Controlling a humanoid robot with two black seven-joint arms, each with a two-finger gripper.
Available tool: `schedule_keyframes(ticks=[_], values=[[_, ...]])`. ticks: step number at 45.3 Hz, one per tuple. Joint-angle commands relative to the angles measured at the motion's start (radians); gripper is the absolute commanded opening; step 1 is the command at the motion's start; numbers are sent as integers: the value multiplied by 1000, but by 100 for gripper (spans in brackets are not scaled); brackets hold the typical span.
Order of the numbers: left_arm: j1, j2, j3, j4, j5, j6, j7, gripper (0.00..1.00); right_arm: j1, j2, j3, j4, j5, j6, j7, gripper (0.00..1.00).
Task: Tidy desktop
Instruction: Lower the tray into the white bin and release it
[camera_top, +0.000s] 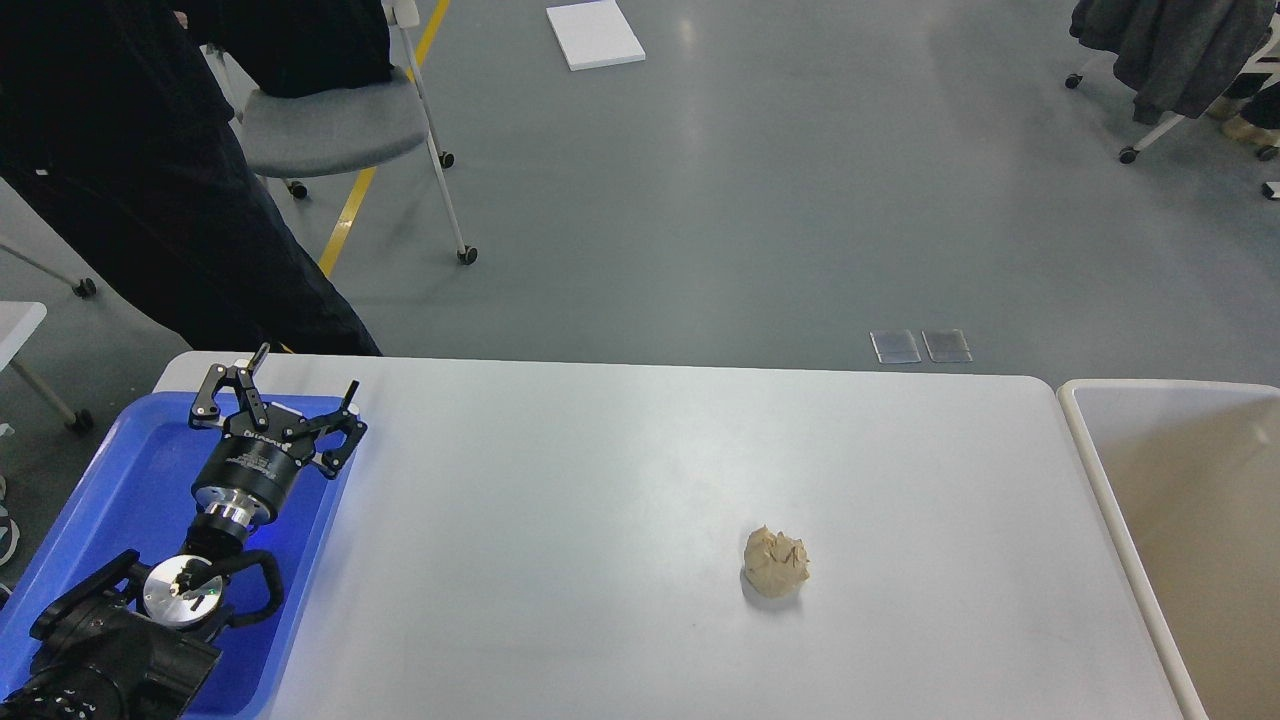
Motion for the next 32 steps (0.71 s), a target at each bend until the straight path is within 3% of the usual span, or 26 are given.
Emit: schedule_keyframes(ticks=[1, 25, 27, 30, 31, 32], values=[[0, -2, 0, 0, 0, 0, 0, 100, -156, 129, 135, -39, 16, -36, 53, 0], [-2, -2, 0, 0, 0, 0, 0, 100, -200, 174, 181, -34, 22, -33, 90, 0], [0, -2, 0, 0, 0, 0, 0, 100, -201, 175, 183, -34, 22, -36, 90, 26], [0, -2, 0, 0, 0, 0, 0, 100, -201, 175, 184, -34, 25, -33, 95, 52], [0, -2, 0, 0, 0, 0, 0, 100, -201, 175, 184, -34, 27, -30, 96, 69], [0, -2, 0, 0, 0, 0, 0, 100, -201, 175, 184, -34, 28, -27, 96, 97]])
